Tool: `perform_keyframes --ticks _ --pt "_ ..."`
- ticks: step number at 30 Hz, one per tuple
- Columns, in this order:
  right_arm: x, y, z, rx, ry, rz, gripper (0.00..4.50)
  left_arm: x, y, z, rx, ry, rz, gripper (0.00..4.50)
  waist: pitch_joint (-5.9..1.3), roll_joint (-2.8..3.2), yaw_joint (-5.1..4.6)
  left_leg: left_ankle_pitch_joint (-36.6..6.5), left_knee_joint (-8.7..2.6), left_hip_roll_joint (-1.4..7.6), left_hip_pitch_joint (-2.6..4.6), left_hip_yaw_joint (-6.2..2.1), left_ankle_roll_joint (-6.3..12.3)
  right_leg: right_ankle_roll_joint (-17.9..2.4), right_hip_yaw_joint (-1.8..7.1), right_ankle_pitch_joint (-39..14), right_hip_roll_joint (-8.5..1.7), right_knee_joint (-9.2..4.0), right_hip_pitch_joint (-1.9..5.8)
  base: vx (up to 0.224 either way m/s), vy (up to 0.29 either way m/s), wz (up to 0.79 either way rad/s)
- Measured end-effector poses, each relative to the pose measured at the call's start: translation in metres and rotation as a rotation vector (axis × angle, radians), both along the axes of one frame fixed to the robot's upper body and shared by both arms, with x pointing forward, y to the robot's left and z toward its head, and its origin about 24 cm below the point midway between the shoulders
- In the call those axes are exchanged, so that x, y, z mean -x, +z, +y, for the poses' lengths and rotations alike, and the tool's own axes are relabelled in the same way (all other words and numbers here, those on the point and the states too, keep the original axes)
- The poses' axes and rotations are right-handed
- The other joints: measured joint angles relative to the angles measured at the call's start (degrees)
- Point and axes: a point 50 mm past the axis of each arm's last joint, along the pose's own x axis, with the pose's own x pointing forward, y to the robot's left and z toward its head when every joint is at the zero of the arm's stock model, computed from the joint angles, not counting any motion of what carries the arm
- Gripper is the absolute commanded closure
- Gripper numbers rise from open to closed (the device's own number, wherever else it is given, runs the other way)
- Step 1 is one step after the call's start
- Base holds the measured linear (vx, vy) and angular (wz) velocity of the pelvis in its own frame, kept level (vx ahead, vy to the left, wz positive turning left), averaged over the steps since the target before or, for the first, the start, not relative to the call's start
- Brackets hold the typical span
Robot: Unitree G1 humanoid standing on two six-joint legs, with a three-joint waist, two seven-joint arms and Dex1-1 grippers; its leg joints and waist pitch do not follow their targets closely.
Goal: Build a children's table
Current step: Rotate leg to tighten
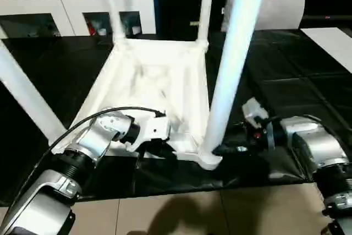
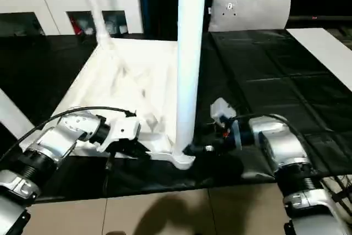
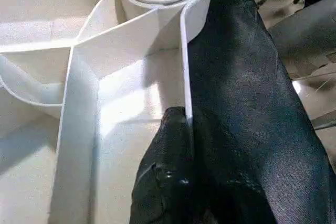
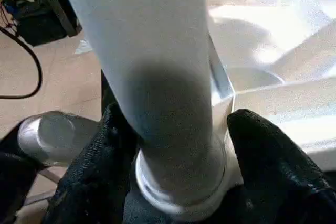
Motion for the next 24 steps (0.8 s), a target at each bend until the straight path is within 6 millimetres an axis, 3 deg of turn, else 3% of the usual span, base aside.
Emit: perform_keyframes --ticks 7,13,17,19,21,22,23,24 --pt "0.001 -0.004 0.002 -0.013 0.028 0.013 2.45 0.0 0.0 -0.002 0.005 -0.009 -0.006 4.5 0.0 -0.09 -0.07 0.0 0.07 -0.01 -0.02 0.01 0.01 0.0 -0.02 0.0 0.0 -0.05 0.03 0.0 0.0 0.0" --pt "0.001 -0.009 -0.002 -0.054 0.012 0.036 2.54 0.0 -0.001 -0.004 0.013 0.01 -0.004 4.5 -0.02 -0.12 0.11 0.0 0.18 0.0 -0.03 0.0 0.01 0.0 -0.09 0.0 0.0 -0.11 0.09 0.0 0.0 0.0" --pt "0.001 -0.014 -0.008 -0.098 -0.109 0.05 2.55 -0.005 -0.003 -0.011 0.044 0.115 0.016 4.5 -0.02 -0.11 0.01 0.0 0.43 0.13 -0.12 0.02 0.0 0.1 -0.25 0.0 0.02 -0.24 0.17 0.0 0.0 0.0" --pt "-0.001 -0.016 -0.007 -0.102 -0.174 0.046 2.55 -0.007 -0.005 -0.015 0.058 0.17 0.025 4.5 -0.03 -0.09 -0.74 -0.1 0.52 0.31 -0.1 0.03 -0.13 0.2 -0.51 0.1 0.11 -0.61 0.4 0.0 0.0 0.0" --pt "-0.008 -0.023 -0.003 -0.11 -0.305 0.021 2.55 -0.012 -0.008 -0.017 0.065 0.283 0.038 4.5 -0.1 0.1 -2.34 -0.2 0.58 1.14 0.12 -0.05 -0.29 0.2 -1.34 0.1 0.25 -1.37 1.18 0.0 0.0 0.0" --pt "-0.013 -0.029 0.003 -0.124 -0.393 0.011 2.55 -0.014 -0.01 -0.018 0.067 0.351 0.045 4.5 -0.1 0.24 -3.24 -0.3 0.6 1.77 0.46 -0.24 -0.42 0.3 -1.4 0.0 0.31 -0.62 1.5 0.0 0.0 0.0" --pt "-0.019 -0.032 0.008 -0.132 -0.457 0.007 2.55 -0.017 -0.011 -0.019 0.066 0.402 0.046 4.5 0.07 -0.02 -3.68 -0.4 0.69 1.83 1.19 0.16 -0.7 1.5 -0.04 -1.9 0.32 1.74 0.92 -0.022 -0.069 -0.16" --pt "-0.024 -0.035 0.015 -0.137 -0.518 0.012 2.56 -0.019 -0.013 -0.02 0.06 0.45 0.051 4.5 0.32 -0.81 -4.08 -0.6 0.7 1.42 2.33 0.91 -0.92 2.1 1.95 -3.5 0.33 4.53 0.34 -0.007 -0.094 -0.16"
